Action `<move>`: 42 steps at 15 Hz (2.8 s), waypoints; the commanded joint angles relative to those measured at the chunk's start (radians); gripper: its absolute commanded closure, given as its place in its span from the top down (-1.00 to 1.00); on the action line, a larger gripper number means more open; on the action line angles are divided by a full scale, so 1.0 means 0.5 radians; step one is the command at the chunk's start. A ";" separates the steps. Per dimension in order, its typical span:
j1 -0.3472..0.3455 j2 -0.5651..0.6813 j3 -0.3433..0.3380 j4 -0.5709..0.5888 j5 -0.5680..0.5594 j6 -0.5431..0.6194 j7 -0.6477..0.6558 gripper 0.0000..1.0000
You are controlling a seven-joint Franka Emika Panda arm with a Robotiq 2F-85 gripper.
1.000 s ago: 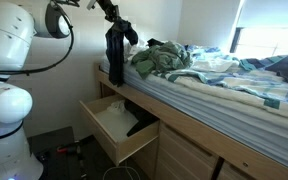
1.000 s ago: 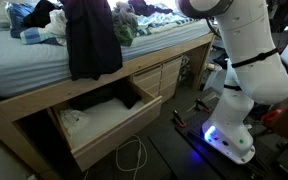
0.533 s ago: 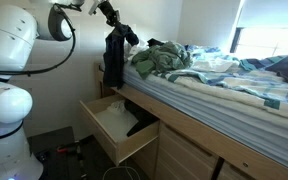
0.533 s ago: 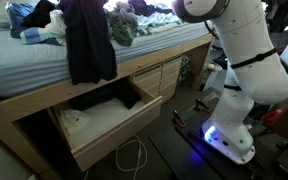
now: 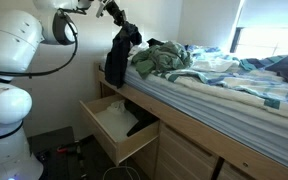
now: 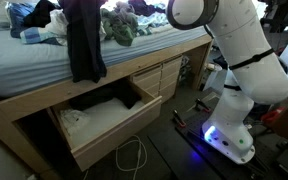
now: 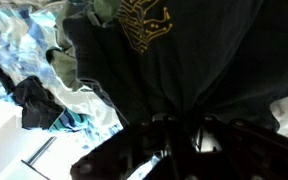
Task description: Move the object from the drawer and put it on the bed
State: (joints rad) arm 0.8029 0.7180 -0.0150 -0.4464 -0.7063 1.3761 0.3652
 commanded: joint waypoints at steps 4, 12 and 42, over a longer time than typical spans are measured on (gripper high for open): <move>-0.038 0.097 -0.257 0.175 0.065 0.111 0.094 -0.92; -0.064 0.148 -0.338 0.169 0.109 0.162 0.163 -0.92; -0.163 0.011 -0.520 0.186 -0.297 0.637 0.491 -0.92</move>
State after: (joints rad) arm 0.7856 0.7136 -0.3034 -0.3536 -0.8916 1.6322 0.5270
